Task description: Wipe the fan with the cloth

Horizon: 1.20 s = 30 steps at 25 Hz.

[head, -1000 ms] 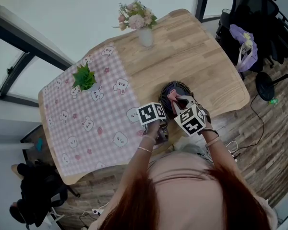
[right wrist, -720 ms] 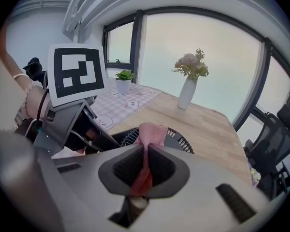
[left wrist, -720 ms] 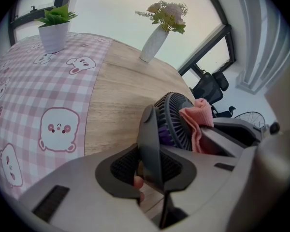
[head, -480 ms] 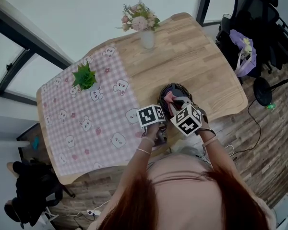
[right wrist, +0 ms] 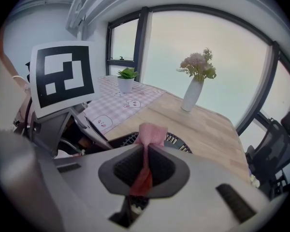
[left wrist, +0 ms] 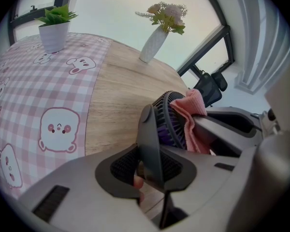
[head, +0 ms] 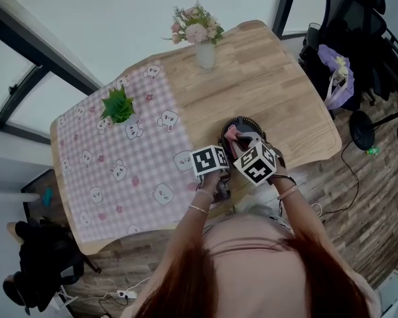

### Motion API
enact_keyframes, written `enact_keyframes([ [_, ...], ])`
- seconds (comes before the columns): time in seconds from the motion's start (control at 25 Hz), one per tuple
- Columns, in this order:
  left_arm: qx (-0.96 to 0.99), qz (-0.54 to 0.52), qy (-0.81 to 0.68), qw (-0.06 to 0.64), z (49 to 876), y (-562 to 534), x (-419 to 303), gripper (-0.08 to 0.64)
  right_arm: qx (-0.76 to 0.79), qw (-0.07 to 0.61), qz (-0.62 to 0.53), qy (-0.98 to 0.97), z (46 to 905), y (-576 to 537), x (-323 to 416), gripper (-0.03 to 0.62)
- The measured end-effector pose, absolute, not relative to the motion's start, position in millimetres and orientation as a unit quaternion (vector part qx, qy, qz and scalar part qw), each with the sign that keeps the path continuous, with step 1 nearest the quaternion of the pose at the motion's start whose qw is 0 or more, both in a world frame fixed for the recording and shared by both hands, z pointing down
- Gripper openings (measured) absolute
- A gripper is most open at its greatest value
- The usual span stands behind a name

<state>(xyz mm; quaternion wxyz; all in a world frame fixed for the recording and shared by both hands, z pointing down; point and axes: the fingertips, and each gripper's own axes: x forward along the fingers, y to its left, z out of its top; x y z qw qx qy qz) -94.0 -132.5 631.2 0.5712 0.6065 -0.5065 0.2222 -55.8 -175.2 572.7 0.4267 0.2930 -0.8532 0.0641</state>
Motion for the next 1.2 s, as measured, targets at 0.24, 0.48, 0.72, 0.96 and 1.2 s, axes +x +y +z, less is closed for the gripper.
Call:
enact_keyframes([
  [0.24,0.606,0.219,-0.508,0.571,631.5,-133.1,-94.9,0.089,0.301,0.422,0.058,-0.853,572.9,-182.8,-58.2,0.023],
  [0.48,0.602,0.212,-0.516,0.572,631.4,-133.5,-94.6,0.089,0.312,0.412,0.058,-0.854,572.6,-192.2,-56.4,0.023],
  [0.72,0.599,0.211,-0.517,0.574,632.0,-132.6,-94.9,0.089,0.325,0.406,0.060,-0.852,572.6,-198.7,-54.4,0.023],
  [0.96,0.595,0.209,-0.523,0.573,631.0,-133.2,-96.0,0.089,0.356,0.401,0.048,-0.842,570.5,-206.3,-50.0,0.023],
  [1.2,0.591,0.206,-0.529,0.573,632.5,-133.6,-96.7,0.089,0.373,0.398,0.045,-0.837,571.5,-211.4,-44.1,0.023],
])
